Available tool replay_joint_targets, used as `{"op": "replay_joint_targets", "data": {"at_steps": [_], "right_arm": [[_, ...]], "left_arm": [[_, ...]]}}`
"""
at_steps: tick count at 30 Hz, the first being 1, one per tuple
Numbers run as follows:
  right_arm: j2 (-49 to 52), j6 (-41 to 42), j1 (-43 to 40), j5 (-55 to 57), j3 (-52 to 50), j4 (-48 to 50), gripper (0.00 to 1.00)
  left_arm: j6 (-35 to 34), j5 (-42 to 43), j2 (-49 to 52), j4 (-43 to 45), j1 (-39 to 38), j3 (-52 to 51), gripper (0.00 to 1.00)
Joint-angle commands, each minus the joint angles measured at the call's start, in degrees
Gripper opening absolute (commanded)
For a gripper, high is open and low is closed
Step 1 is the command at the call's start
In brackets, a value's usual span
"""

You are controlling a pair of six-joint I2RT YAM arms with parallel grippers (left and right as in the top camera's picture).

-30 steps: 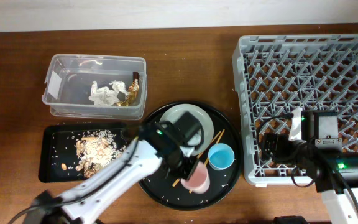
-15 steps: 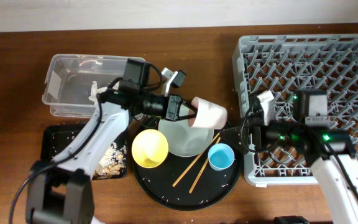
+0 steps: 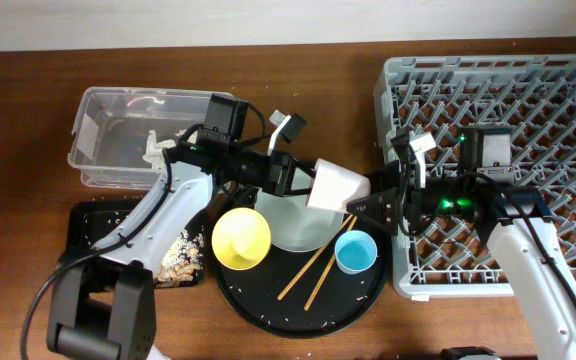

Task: Sort waste into correct bins and load items into the dishwasher rack
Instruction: 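Grasp the pink cup with the right gripper and lift it, then place the pink cup upside down in the rack's front right corner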

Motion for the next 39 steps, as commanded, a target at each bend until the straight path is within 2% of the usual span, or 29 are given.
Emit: {"op": "replay_joint_targets", "data": {"at_steps": [1, 6, 8, 14, 15, 17, 20, 23, 28, 32, 35, 37, 39], "right_arm": [[0.3, -0.4, 2.5, -2.6, 0.9, 0.5, 0.81], [0.3, -0.4, 3.0, -2.6, 0.9, 0.6, 0.69], [0.3, -0.4, 3.0, -2.6, 0.9, 0.6, 0.60], [0.3, -0.4, 3.0, -2.1, 0.9, 0.8, 0.59], [0.3, -0.4, 3.0, -0.5, 0.9, 0.8, 0.54], [0.3, 1.4, 3.0, 6.1, 0.9, 0.1, 0.50], [0.2, 4.6, 2.8, 19.7, 0.9, -2.4, 0.43], [-0.3, 4.6, 2.8, 27.9, 1.0, -5.8, 0.39], [-0.7, 7.0, 2.4, 49.2, 13.3, -22.8, 0.33], [-0.7, 14.9, -4.7, 64.4, 25.3, -32.0, 0.30], [-0.6, 16.6, -13.9, 69.2, 27.0, -34.1, 0.26], [-0.2, 19.4, -22.8, 70.8, 27.0, -34.0, 0.20], [0.9, 20.1, -30.1, 71.3, 27.0, -33.5, 0.18]], "left_arm": [[0.7, 1.8, 0.0, 0.1, -0.1, 0.4, 0.00], [0.7, 1.8, 0.0, 0.1, -0.1, 0.4, 0.00], [0.7, 1.8, 0.0, 0.1, -0.1, 0.4, 0.00], [0.7, 0.9, 0.0, 0.1, -0.1, 0.4, 0.01], [0.7, -1.7, 0.0, 0.0, -0.1, 0.4, 0.19], [0.7, -11.7, 0.0, -3.2, -0.1, 0.4, 0.35], [1.6, -27.1, -0.3, -8.7, 0.7, 0.4, 0.43], [4.7, -34.5, -3.6, -12.5, 3.5, 0.4, 0.47], [6.6, -52.2, -15.2, -23.4, 9.5, 0.5, 0.48], [6.6, -62.4, -22.6, -31.7, 13.9, 0.5, 0.48], [6.6, -64.2, -25.3, -33.6, 15.8, 0.5, 0.48], [6.6, -64.2, -25.9, -33.7, 16.8, 0.5, 0.48], [6.6, -64.2, -25.8, -33.7, 16.8, 0.5, 0.48]]}}
